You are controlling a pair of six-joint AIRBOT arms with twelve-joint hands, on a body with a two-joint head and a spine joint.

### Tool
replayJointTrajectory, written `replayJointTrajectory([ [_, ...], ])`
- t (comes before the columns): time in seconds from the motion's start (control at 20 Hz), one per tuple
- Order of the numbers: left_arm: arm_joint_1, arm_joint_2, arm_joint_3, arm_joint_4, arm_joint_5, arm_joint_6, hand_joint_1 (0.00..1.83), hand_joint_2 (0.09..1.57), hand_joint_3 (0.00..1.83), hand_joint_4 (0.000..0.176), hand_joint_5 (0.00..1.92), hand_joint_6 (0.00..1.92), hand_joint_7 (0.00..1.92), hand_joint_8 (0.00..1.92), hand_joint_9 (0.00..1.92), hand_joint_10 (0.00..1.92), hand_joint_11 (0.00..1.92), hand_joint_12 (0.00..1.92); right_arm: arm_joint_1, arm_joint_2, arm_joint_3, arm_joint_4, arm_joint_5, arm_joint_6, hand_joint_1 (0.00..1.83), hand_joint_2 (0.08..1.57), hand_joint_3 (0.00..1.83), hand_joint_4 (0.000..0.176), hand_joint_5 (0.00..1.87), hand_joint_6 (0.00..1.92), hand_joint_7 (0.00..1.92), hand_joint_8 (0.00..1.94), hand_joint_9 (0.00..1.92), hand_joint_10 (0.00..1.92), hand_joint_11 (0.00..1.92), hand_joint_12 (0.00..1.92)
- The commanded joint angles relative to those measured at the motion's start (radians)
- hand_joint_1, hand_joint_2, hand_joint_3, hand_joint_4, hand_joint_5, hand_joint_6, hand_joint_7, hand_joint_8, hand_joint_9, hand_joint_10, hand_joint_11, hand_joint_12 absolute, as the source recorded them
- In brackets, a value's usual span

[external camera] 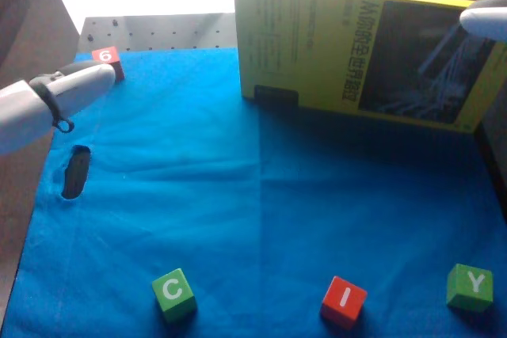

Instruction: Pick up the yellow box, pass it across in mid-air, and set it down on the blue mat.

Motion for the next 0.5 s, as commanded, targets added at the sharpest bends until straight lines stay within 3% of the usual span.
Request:
replayJointTrajectory([
  [0.0,-0.002,0.009,0.0,0.007,-0.145,0.001,0.45,1.16,0.01,0.115,0.0,0.0,0.0,0.0,0.0,0.0,0.0,0.0,-0.001,0.008,-0.01,0.009,0.157,-0.002,0.39,1.16,0.01,0.152,0.0,0.0,0.0,0.0,0.03,0.01,0.04,0.02],
  [0.05,0.006,0.013,-0.003,0.004,-0.156,0.001,0.46,1.17,0.01,0.096,0.0,0.0,0.0,0.0,0.0,0.0,0.0,0.0,-0.02,0.023,-0.025,0.009,0.191,-0.002,0.38,1.18,0.01,0.148,0.0,0.0,0.0,0.0,0.01,0.0,0.02,0.02],
  [0.1,0.01,0.017,-0.006,0.003,-0.165,0.001,0.47,1.17,0.01,0.113,0.0,0.0,0.0,0.0,0.0,0.0,0.0,0.0,-0.039,0.04,-0.044,0.008,0.227,-0.002,0.37,1.18,0.01,0.151,0.0,0.0,0.0,0.0,0.0,0.0,0.01,0.01],
  [0.15,0.012,0.019,-0.008,0.002,-0.171,0.001,0.47,1.17,0.01,0.151,0.0,0.0,0.0,0.0,0.0,0.0,0.0,0.0,-0.059,0.055,-0.06,0.008,0.258,-0.002,0.37,1.17,0.01,0.131,0.0,0.0,0.0,0.0,0.0,0.0,0.0,0.01],
  [0.2,0.013,0.02,-0.008,0.002,-0.174,0.001,0.47,1.17,0.01,0.171,0.0,0.0,0.0,0.0,0.0,0.0,0.0,0.0,-0.071,0.063,-0.068,0.008,0.278,-0.002,0.37,1.15,0.0,0.128,0.0,0.0,0.0,0.0,0.0,0.0,0.0,0.01],
  [0.25,0.013,0.022,-0.009,0.003,-0.177,0.001,0.46,1.16,0.0,0.175,0.0,0.0,0.0,0.0,0.0,0.0,0.0,0.0,-0.084,0.07,-0.076,0.008,0.298,-0.002,0.38,1.14,0.0,0.122,0.0,0.0,0.0,0.0,0.01,0.0,0.0,0.0],
  [0.3,0.013,0.024,-0.009,0.003,-0.18,0.001,0.47,1.17,0.0,0.176,0.0,0.0,0.0,0.0,0.0,0.0,0.0,0.0,-0.09,0.074,-0.081,0.008,0.304,-0.002,0.39,1.16,0.0,0.128,0.0,0.0,0.0,0.0,0.0,0.0,0.0,0.0],
  [0.35,0.014,0.026,-0.01,0.003,-0.184,0.001,0.46,1.17,0.0,0.176,0.0,0.0,0.0,0.0,0.0,0.0,0.0,0.0,-0.095,0.079,-0.086,0.007,0.305,-0.003,0.41,1.18,0.01,0.116,0.0,0.0,0.0,0.0,0.0,0.0,0.0,0.0],
  [0.45,0.014,0.027,-0.01,0.005,-0.187,0.001,0.45,1.17,0.0,0.163,0.0,0.0,0.0,0.0,0.0,0.0,0.0,0.0,-0.104,0.083,-0.095,0.007,0.312,-0.003,0.39,1.2,0.01,0.114,0.0,0.0,0.0,0.0,0.0,0.0,0.0,0.0],
])
